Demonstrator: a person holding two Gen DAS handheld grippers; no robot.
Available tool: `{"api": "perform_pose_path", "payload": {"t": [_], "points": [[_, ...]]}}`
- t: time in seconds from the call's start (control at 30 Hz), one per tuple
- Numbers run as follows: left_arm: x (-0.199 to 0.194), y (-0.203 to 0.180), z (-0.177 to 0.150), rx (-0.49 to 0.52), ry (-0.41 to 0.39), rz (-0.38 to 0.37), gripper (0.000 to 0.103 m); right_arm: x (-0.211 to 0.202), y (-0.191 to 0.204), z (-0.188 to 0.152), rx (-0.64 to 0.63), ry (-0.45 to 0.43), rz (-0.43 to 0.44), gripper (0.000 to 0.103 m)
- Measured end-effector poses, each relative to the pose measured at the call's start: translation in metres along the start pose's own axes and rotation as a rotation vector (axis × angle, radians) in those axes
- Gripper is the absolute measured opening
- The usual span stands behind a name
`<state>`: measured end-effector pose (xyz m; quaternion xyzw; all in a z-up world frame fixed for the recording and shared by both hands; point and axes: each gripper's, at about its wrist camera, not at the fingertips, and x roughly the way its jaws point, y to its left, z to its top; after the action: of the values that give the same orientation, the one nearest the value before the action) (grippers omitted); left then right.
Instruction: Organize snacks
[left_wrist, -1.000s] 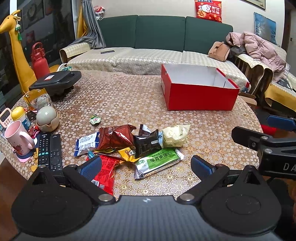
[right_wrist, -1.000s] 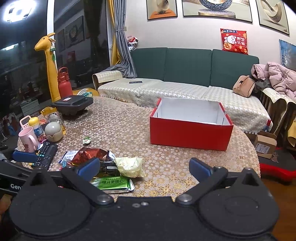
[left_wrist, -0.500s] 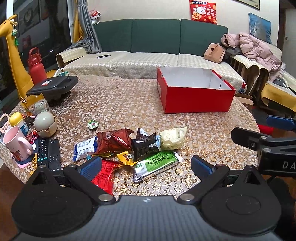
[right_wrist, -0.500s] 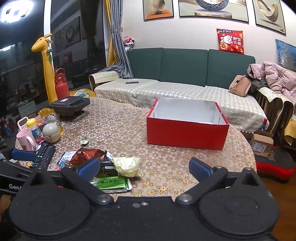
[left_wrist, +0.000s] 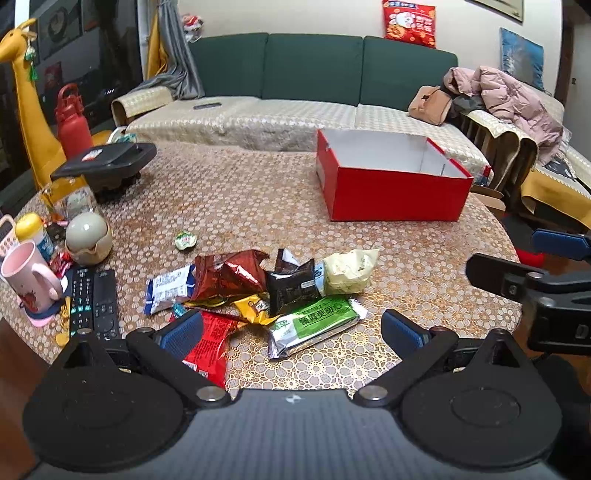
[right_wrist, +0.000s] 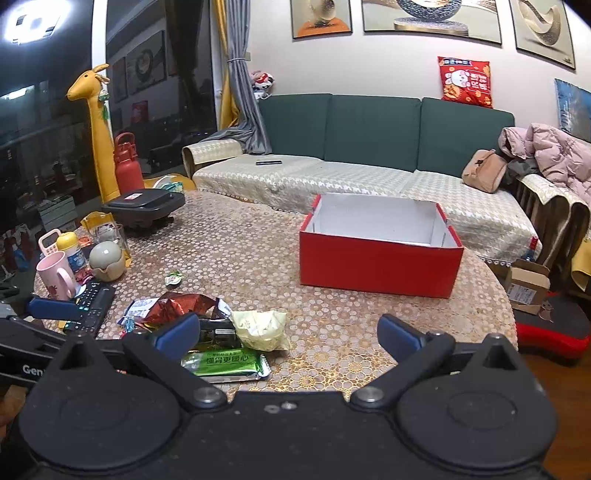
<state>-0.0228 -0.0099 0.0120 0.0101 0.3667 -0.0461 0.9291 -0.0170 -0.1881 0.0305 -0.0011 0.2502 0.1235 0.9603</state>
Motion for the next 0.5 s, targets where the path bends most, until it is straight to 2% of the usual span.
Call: {"api": "perform_pose_path", "payload": {"t": [0.2,0.5], "points": [[0.023,0.020,0.000,-0.067,0.053,0.011,0.103,0.020,-0.002,0.000,-0.014,0.057,0.038,0.103],[0.059,0.057,0.000,-0.169,0.146,0.047,0.103,0.073,-0.011,-0.002,-0.031,0.150,0.069,0.102]]}}
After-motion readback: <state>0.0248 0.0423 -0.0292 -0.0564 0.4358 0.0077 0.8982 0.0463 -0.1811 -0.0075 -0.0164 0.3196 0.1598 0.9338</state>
